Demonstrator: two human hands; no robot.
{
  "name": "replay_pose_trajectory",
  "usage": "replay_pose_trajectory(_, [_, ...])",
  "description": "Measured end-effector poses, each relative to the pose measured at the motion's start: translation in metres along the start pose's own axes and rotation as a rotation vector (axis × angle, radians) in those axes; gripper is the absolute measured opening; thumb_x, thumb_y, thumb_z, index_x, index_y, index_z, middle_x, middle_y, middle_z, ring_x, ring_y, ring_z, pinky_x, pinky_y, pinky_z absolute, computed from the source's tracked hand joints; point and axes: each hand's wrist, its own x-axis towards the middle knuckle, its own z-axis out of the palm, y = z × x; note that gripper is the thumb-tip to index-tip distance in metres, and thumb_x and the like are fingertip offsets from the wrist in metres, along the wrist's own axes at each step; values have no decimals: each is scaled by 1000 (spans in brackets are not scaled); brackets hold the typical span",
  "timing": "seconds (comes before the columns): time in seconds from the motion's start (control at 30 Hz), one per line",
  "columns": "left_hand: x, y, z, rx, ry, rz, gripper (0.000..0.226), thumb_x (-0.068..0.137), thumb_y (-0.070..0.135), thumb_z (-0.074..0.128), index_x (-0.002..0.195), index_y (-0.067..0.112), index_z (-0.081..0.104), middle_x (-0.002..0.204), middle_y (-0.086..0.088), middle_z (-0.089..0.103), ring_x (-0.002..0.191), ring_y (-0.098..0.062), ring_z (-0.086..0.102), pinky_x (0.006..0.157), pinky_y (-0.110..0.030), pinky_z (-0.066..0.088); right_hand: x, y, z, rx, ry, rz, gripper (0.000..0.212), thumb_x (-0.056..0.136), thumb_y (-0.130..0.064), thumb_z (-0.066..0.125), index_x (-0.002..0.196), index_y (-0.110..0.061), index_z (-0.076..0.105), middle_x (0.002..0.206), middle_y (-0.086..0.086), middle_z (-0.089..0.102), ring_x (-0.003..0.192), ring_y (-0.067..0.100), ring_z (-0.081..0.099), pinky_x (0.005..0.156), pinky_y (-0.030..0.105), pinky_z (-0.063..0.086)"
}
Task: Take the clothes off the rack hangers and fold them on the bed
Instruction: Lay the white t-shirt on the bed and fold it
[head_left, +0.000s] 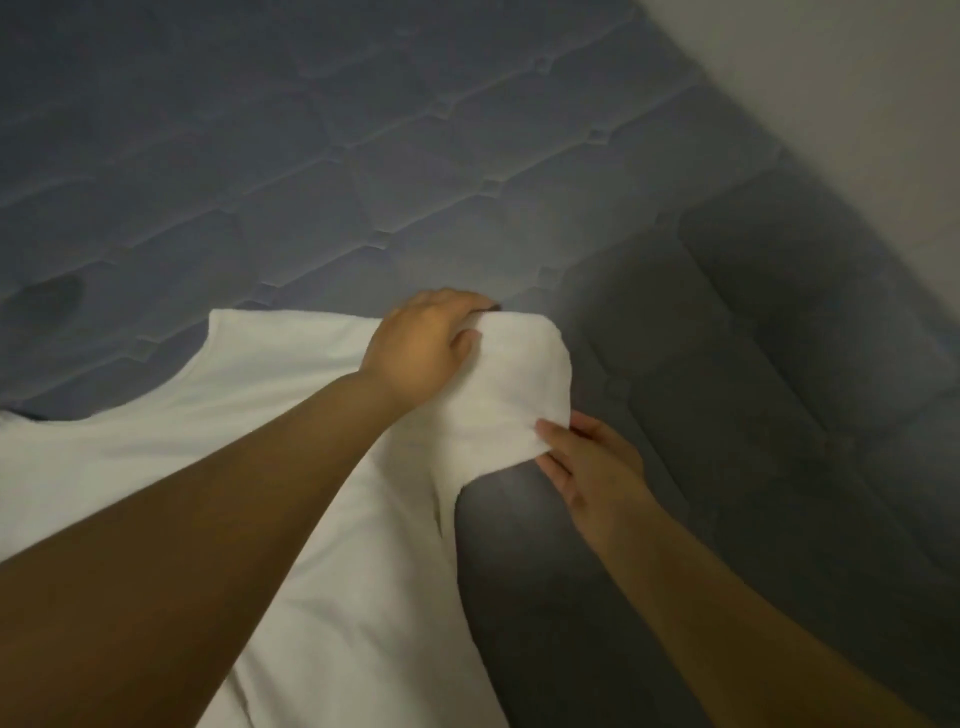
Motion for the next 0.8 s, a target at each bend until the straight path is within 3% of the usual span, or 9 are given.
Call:
replay_pose_trajectory(0.17, [27,30,9,-73,-224,-104,53,86,32,64,135,23,47,132,0,56,121,-22,51,104,-35,39,2,3,-15,-296,-69,-144,13,79,-5,71,79,-17,66,82,3,68,81,16,64,76,25,53])
replay_pose_trajectory(0.3, [37,38,9,222,-372,-101,33,90,19,55,121,26,60,126,-1,58,120,-24,50,101,-33,32,-2,-3,-17,-512,-247,-157,8,83,-13,67,88,-21,66,74,-9,64,64,-1,58,53,8,43])
replay_pose_trajectory(0.37, [35,38,2,147,-357,-68,30,88,8,52,97,30,69,109,-2,62,111,-26,54,99,-34,35,-3,-2,-15,-646,-334,-137,10,82,-19,69,92,-20,67,78,-7,64,72,4,59,60,11,45])
replay_pose_trajectory(0.43, [30,31,-10,-15,-297,-39,48,81,-4,54,64,40,63,88,2,55,98,-28,57,92,-33,41,-3,3,-11,-804,-395,-146,19,80,-28,69,97,-19,68,88,-4,64,81,10,60,74,22,51])
replay_pose_trajectory(0.5, [21,17,-22,-99,-234,-8,51,73,3,61,44,45,56,80,9,48,91,-27,57,87,-33,42,0,10,-11,-1055,-377,-280,35,76,-43,66,98,-15,67,100,-1,58,93,15,57,87,32,49])
replay_pose_trajectory(0.57, [10,4,-34,-53,-184,5,45,67,16,61,45,55,56,82,15,49,91,-21,56,90,-34,40,1,14,-13,-1309,-293,-488,35,81,-43,62,95,-12,66,108,-2,44,105,16,44,92,28,41])
replay_pose_trajectory(0.67, [-9,-14,-48,-147,-172,-27,71,73,-9,65,49,58,58,83,14,52,81,-3,57,84,-16,41,-8,20,-16,-1427,-302,-750,33,86,-44,55,97,-16,69,127,-5,38,114,14,32,93,23,36])
replay_pose_trajectory(0.73, [-21,-16,-54,-164,-189,-64,75,71,-18,60,48,53,60,82,12,56,77,0,58,74,-4,38,-13,23,-13,-1456,-365,-780,36,87,-45,52,106,-19,68,136,-8,36,118,14,32,94,23,35])
replay_pose_trajectory(0.8, [-29,-14,-57,-113,-218,-190,60,71,-14,56,48,41,64,77,9,61,77,-8,58,68,-6,40,-15,25,-9,-1517,-403,-781,34,90,-44,50,105,-18,66,135,-9,38,117,14,34,93,24,35])
